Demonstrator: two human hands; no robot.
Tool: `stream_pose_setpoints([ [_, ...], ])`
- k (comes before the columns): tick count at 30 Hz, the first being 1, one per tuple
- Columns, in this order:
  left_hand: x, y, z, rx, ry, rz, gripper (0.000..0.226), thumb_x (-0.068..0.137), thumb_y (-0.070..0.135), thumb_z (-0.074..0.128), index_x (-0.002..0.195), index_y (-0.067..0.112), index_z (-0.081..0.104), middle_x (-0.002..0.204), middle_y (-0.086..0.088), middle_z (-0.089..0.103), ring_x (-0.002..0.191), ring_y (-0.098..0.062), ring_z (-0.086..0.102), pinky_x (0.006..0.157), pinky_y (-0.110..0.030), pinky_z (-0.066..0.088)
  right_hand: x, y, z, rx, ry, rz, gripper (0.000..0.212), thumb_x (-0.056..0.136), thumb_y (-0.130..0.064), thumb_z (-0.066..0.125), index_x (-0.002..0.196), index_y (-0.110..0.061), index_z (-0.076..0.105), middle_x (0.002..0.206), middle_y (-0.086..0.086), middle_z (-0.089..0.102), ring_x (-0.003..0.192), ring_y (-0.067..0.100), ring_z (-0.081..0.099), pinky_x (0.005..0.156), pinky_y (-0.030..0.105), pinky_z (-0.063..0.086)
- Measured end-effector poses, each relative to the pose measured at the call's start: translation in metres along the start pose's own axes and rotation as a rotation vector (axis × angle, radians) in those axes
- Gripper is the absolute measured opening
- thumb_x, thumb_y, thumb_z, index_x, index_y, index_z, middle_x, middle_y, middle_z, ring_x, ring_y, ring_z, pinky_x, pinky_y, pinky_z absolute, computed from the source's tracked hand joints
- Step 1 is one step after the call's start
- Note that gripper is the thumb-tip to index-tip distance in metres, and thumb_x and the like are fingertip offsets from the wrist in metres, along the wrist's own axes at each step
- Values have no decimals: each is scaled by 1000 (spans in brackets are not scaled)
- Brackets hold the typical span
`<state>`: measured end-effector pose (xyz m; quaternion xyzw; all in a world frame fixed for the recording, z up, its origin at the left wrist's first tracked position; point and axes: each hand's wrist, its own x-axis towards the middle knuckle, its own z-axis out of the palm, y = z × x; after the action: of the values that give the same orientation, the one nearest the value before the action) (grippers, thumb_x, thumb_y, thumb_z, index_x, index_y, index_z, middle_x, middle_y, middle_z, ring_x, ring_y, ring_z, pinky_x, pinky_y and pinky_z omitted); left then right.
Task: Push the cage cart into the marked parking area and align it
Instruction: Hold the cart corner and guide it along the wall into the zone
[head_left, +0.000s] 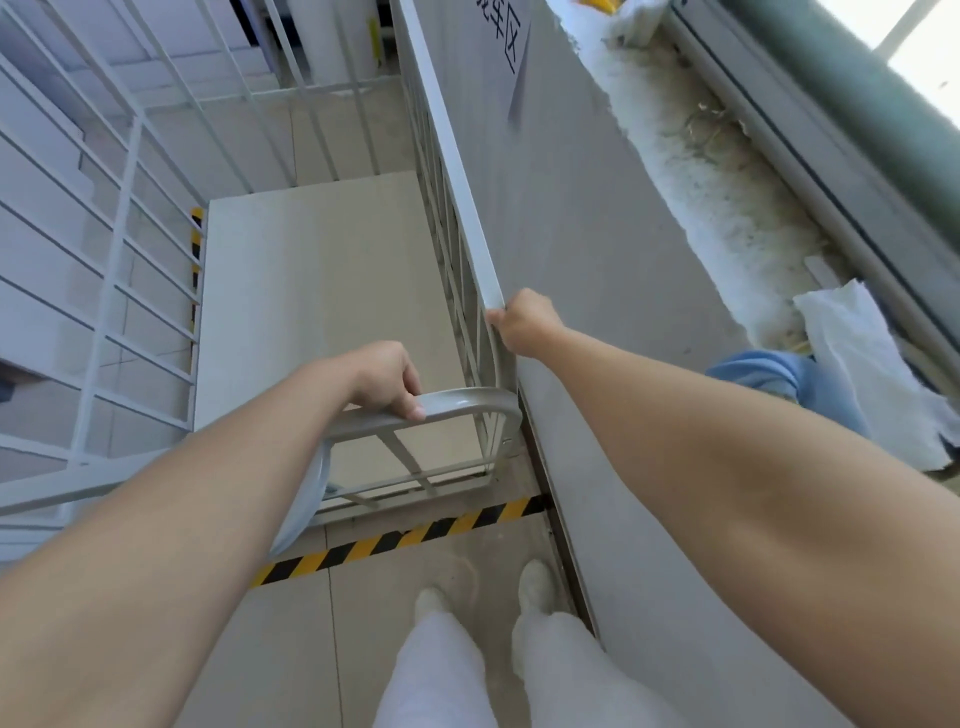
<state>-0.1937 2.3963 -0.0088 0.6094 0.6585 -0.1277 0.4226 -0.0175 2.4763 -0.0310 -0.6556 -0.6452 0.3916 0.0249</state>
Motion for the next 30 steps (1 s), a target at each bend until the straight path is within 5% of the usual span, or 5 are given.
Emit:
stream_pose_setpoints([
  [4,10,-1,-5,-14,-62,-10,21,73,21,78,92,12,75,71,2,65,73,-17,59,67,-26,48,14,-11,-11,-66,-147,81,34,96,-32,48,75,-5,48,67,6,53,76,25,59,74,31,54],
  [8,22,-5,-12,-34,-185,-7,17,72,16,79,88,12,75,66,1,68,67,-16,63,57,-23,52,29,-16,-15,-135,-321,244,51,96,-47,39,69,-5,53,43,4,61,71,20,61,72,22,54],
  [13,25,-5,-19,-24,-248,-31,11,72,12,79,83,11,75,70,-5,70,63,-18,64,61,-27,56,40,-14,-11,-92,-411,232,50,94,-48,44,75,-4,56,85,8,69,85,20,67,89,33,54],
  [19,20,-14,-19,-59,-227,-72,10,71,9,79,71,17,73,65,-3,69,62,-19,64,57,-25,57,39,-17,-9,-76,-424,172,46,96,-43,45,77,-2,55,76,7,63,64,14,60,73,23,53],
  [30,-11,-54,-13,-98,-220,-163,18,66,8,82,83,9,77,81,-12,75,81,-29,70,74,-36,59,16,-35,20,38,-531,109,43,95,-35,51,79,4,59,92,17,69,91,27,69,89,35,56],
])
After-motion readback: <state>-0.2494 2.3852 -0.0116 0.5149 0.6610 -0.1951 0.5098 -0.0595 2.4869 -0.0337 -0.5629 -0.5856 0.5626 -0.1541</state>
